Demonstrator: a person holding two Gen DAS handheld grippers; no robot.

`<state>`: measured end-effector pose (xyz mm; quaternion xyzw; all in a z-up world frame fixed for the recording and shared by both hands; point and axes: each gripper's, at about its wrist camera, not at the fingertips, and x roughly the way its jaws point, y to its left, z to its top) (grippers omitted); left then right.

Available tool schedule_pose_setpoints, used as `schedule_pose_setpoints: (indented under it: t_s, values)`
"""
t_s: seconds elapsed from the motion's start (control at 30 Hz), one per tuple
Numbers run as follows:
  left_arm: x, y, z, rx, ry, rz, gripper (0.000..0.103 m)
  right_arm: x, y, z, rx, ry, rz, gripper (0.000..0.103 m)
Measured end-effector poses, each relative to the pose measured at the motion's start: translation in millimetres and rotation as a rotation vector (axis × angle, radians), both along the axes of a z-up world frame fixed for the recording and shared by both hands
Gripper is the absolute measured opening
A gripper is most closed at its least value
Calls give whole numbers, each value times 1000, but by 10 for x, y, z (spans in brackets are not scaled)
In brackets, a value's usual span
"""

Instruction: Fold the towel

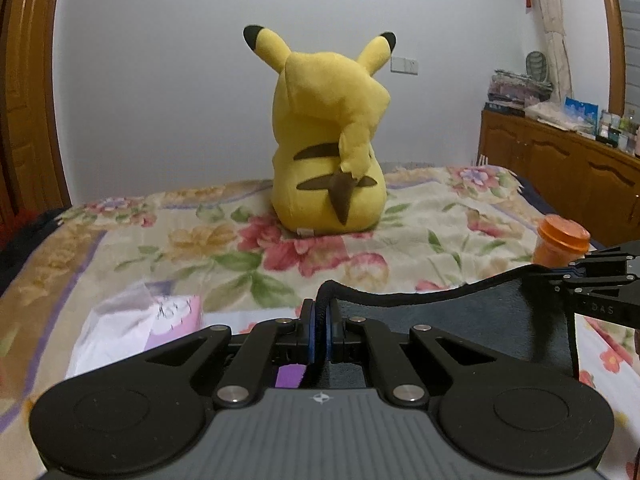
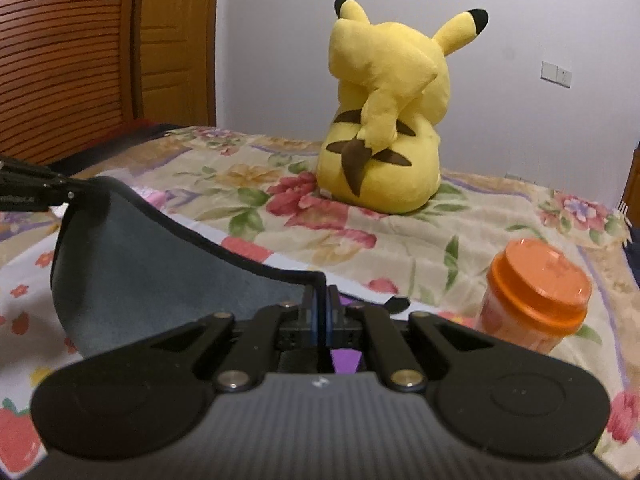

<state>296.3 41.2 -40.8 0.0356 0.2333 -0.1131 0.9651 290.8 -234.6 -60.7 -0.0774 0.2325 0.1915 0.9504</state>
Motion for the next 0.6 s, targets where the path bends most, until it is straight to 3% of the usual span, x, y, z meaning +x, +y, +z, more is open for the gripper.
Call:
schedule_pose_setpoints:
  t_s: [0.33, 0.6]
  values:
    - [308, -39, 4, 11, -31, 29, 8, 239, 10, -2, -14, -48, -37, 4]
    - [577, -59, -205, 27, -26, 59, 8, 433, 63, -154, -45, -79, -69, 4]
